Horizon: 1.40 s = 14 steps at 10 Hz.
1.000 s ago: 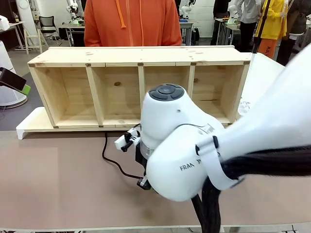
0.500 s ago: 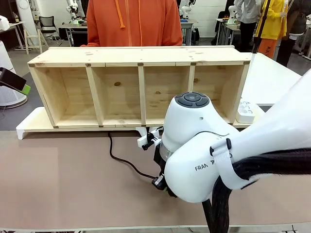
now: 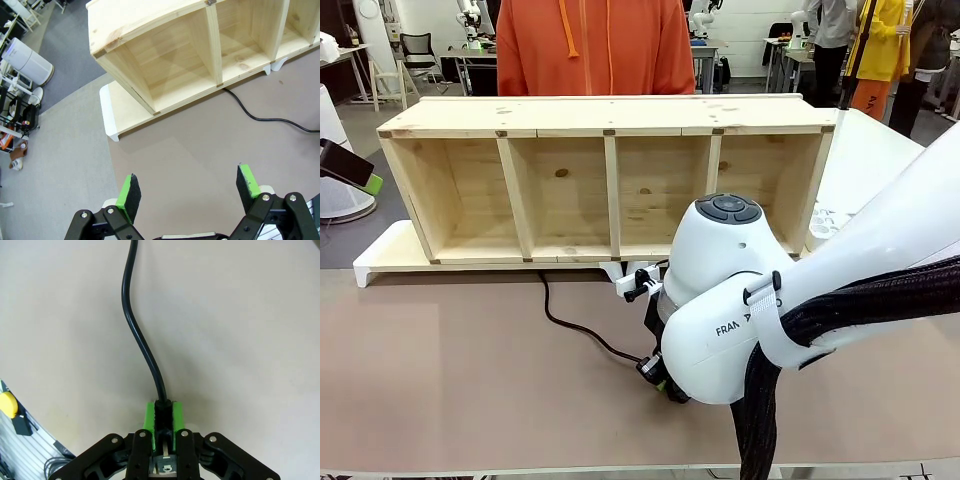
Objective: Perform cable management.
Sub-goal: Pull the grasped Power Cable to the location of the Power Strip.
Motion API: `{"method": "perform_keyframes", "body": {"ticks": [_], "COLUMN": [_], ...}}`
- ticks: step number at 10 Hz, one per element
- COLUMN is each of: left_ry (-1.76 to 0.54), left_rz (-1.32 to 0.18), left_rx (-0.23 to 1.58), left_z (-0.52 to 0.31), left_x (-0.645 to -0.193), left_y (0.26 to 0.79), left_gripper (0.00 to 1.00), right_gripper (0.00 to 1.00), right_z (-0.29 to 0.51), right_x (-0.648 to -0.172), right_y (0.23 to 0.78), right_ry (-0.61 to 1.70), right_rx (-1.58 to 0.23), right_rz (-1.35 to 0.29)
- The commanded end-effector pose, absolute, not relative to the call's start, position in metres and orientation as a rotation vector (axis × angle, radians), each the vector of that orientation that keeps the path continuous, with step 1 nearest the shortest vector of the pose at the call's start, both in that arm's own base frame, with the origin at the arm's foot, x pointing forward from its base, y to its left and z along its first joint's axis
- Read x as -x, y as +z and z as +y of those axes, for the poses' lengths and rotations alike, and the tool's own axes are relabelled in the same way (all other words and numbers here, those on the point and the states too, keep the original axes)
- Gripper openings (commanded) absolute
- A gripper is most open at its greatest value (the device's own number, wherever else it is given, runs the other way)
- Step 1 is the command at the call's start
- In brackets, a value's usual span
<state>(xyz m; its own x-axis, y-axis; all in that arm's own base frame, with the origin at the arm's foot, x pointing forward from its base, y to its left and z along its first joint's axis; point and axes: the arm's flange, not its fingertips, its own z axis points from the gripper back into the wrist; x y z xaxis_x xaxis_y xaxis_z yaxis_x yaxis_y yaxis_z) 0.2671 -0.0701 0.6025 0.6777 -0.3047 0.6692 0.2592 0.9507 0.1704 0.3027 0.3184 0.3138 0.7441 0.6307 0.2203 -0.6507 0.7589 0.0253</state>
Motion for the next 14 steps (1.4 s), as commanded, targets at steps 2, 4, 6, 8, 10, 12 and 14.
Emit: {"method": "perform_keyframes", "body": {"ticks": [2,4,6,8,10,12,14], "left_ry": [-0.321,-0.321,-0.321,-0.321,-0.321,-0.321,-0.321], "left_rz": [-0.756,-0.756,-0.756,-0.756,-0.756,-0.756,-0.756], "left_rx": [-0.064,-0.064,-0.064,-0.064,-0.064,-0.064,-0.064], "left_z": [-0.069,-0.069,-0.069,-0.069,-0.069,-0.069,-0.069], "left_x": [-0.266,-0.266,-0.266,-0.266,-0.266,-0.266,-0.266], "left_y": [0.602,0.602,0.602,0.602,0.602,0.602,0.602], "left_gripper": [1.00,1.00,1.00,1.00,1.00,1.00,1.00], "right_gripper": [0.16,0.16,0.16,0.16,0.16,0.16,0.16], "right_z": [0.318,0.318,0.319,0.282,0.240,0.190,0.139], "right_x": [-0.301,-0.301,-0.298,-0.292,-0.294,-0.298,-0.301], "right_y": [0.318,0.318,0.325,0.349,0.365,0.369,0.365], "right_ry": [0.713,0.713,0.704,0.620,0.516,0.380,0.253], "right_rx": [-0.093,-0.093,-0.093,-0.112,-0.144,-0.165,-0.208], "right_rz": [-0.204,-0.204,-0.216,-0.271,-0.317,-0.335,-0.331]}}
